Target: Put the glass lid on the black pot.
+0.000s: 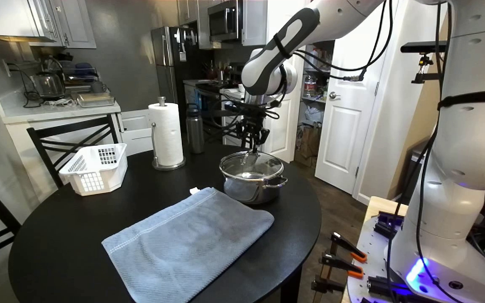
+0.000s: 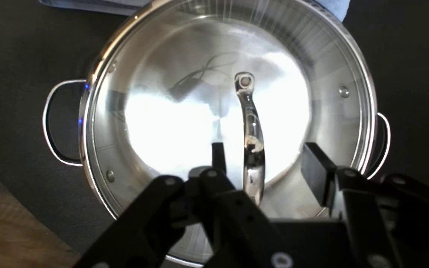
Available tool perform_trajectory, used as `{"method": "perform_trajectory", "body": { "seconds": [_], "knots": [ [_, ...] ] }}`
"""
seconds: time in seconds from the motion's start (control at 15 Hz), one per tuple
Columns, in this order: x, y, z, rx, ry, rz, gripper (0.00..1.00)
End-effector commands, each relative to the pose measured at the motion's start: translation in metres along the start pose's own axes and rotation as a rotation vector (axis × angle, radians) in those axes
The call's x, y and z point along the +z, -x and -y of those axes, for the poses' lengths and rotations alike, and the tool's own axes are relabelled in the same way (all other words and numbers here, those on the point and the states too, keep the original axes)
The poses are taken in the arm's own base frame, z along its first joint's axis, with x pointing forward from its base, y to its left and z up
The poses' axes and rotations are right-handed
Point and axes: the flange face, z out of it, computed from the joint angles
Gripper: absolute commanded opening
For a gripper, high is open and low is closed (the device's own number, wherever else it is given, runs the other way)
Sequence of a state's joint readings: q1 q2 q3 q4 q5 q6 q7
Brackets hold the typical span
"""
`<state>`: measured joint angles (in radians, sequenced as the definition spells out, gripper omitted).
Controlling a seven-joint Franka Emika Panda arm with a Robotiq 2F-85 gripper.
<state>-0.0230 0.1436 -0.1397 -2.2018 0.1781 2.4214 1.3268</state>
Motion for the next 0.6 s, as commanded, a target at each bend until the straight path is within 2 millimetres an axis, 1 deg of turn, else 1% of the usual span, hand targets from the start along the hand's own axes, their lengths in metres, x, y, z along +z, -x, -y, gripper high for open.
{"method": "perform_trajectory", "body": {
  "seconds": [0.0, 0.07, 0.13, 0.2, 0.27, 0.4, 0.53],
  "knots": [
    [-0.027, 0.009, -0.016, 0.007, -0.054, -0.011, 0.86],
    [-0.032, 0.009, -0.018, 0.004, -0.055, -0.008, 0.93],
    [-0.037, 0.009, -0.02, 0.004, -0.058, -0.001, 0.98],
    [-0.041, 0.009, -0.021, 0.004, -0.065, 0.002, 0.99],
    [-0.032, 0.006, -0.009, -0.011, -0.049, 0.003, 0.87],
    [-0.038, 0.007, -0.012, -0.012, -0.059, 0.004, 0.99],
    [-0.038, 0.007, -0.014, -0.012, -0.059, 0.005, 1.0]
  ]
}}
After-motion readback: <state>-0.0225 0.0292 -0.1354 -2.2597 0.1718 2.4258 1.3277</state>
